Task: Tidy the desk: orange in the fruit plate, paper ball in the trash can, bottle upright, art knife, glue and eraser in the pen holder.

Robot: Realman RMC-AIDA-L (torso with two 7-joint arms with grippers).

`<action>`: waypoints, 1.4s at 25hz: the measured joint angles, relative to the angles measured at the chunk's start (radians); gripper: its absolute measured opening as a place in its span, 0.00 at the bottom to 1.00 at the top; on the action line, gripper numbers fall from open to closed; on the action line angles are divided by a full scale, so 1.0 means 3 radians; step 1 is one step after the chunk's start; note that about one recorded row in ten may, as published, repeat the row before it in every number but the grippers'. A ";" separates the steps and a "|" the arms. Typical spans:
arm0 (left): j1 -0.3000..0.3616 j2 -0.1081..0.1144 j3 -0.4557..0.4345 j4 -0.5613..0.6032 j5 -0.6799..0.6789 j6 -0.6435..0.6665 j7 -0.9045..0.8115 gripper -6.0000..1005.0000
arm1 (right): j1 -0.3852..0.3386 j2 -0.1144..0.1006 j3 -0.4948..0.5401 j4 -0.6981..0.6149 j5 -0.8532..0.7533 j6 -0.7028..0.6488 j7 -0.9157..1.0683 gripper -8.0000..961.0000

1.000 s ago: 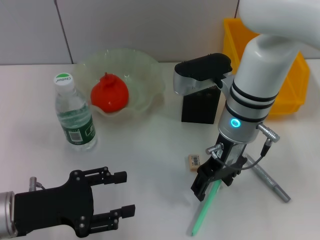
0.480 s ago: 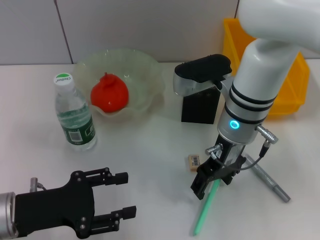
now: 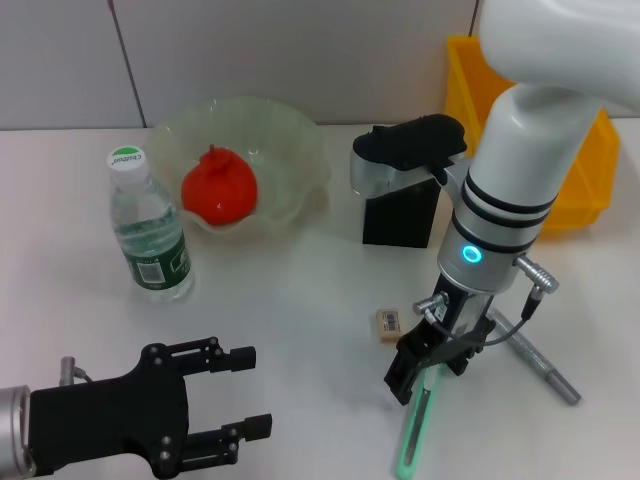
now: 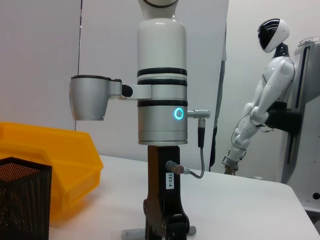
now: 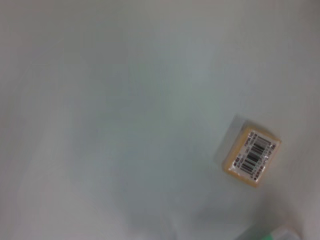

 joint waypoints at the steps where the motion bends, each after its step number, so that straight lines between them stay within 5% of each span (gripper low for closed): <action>1: 0.0000 0.0000 0.0000 0.0000 0.0001 0.0000 0.0000 0.67 | 0.0000 0.0000 0.0000 0.0000 0.0001 -0.0004 0.0000 0.86; 35: 0.0009 -0.0005 0.0009 0.0000 0.0003 0.0022 0.0030 0.67 | 0.0009 -0.0001 -0.0098 0.0000 0.0037 -0.0001 -0.0003 0.86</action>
